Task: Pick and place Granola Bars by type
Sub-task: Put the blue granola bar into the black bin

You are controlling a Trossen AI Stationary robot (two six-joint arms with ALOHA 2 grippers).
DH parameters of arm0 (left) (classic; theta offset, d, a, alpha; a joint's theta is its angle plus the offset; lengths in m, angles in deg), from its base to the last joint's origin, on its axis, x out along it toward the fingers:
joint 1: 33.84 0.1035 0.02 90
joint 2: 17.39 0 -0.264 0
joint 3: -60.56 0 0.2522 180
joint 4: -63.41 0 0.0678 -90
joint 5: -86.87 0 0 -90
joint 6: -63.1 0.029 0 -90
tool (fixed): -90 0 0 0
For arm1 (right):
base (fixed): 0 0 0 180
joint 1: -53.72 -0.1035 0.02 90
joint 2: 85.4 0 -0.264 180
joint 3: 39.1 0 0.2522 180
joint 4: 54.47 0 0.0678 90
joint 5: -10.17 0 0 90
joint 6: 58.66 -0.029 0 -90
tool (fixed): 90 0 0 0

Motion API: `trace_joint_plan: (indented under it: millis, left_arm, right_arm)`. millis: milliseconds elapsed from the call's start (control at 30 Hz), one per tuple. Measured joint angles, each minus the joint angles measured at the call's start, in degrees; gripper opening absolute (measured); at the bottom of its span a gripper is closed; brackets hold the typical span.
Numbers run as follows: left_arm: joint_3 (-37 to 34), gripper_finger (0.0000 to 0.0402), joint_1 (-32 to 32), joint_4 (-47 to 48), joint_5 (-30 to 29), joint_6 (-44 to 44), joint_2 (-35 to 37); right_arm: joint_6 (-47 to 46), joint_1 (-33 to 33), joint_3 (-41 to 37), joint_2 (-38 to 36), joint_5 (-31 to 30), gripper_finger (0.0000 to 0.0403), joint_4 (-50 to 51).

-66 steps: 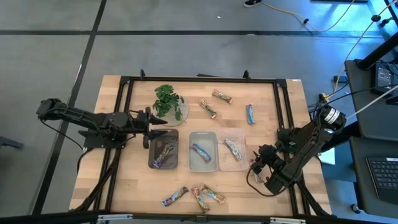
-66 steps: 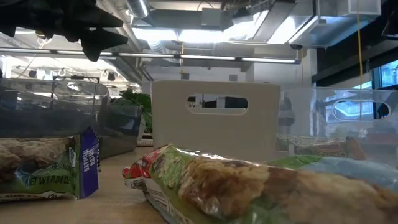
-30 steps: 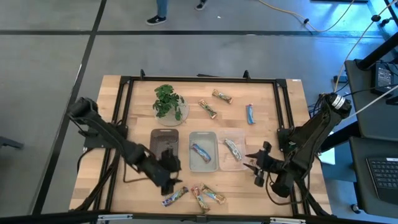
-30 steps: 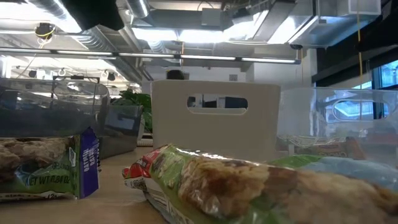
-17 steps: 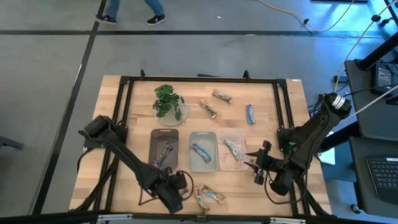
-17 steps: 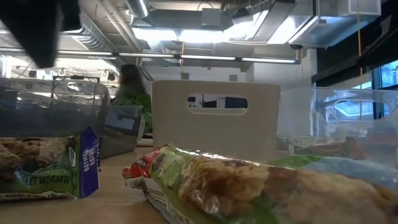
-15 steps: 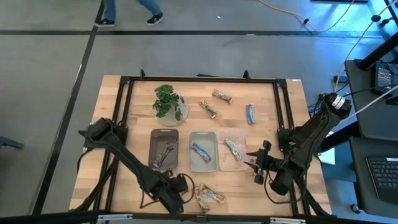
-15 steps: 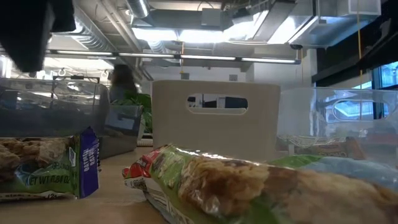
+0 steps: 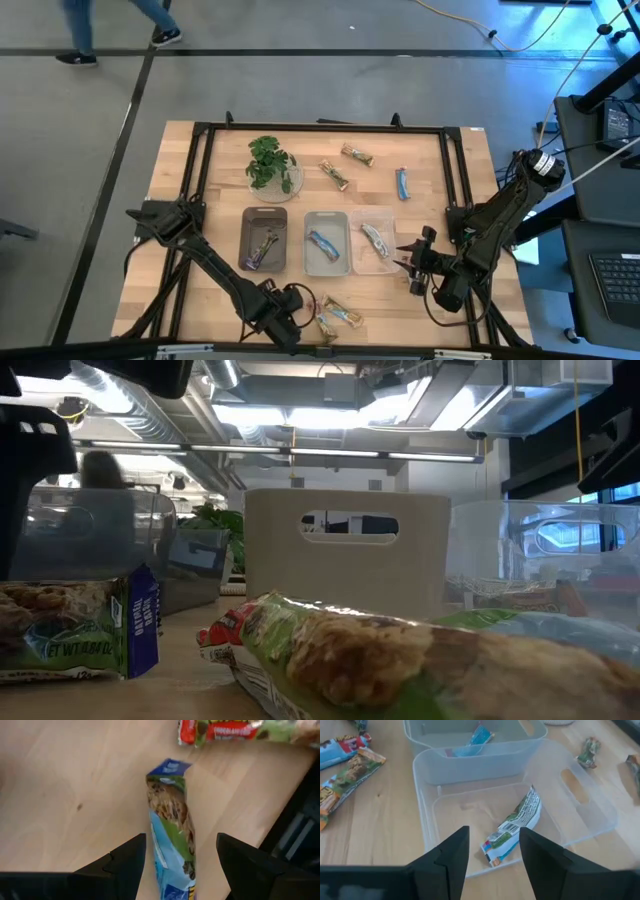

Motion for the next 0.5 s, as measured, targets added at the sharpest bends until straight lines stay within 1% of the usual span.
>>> trace_joint_plan:
  millis: [167, 400, 500]
  left_arm:
    - [0.02, 0.0234, 0.04, 2.17, -1.57, -1.11, -0.07]
    - [0.3, 0.0233, 0.17, 3.14, 2.52, -0.88, -2.95]
    - [0.31, 0.0233, 0.15, 3.26, 2.66, -0.92, -3.13]
  right_arm:
    - [0.0, 0.0, 0.0, 0.0, 0.9, 0.0177, 0.0]
    - [0.0, 0.02, 0.0, 0.0, 1.05, 0.0177, -0.01]
    - [0.0, 0.02, 0.0, 0.0, 1.05, 0.0177, 0.01]
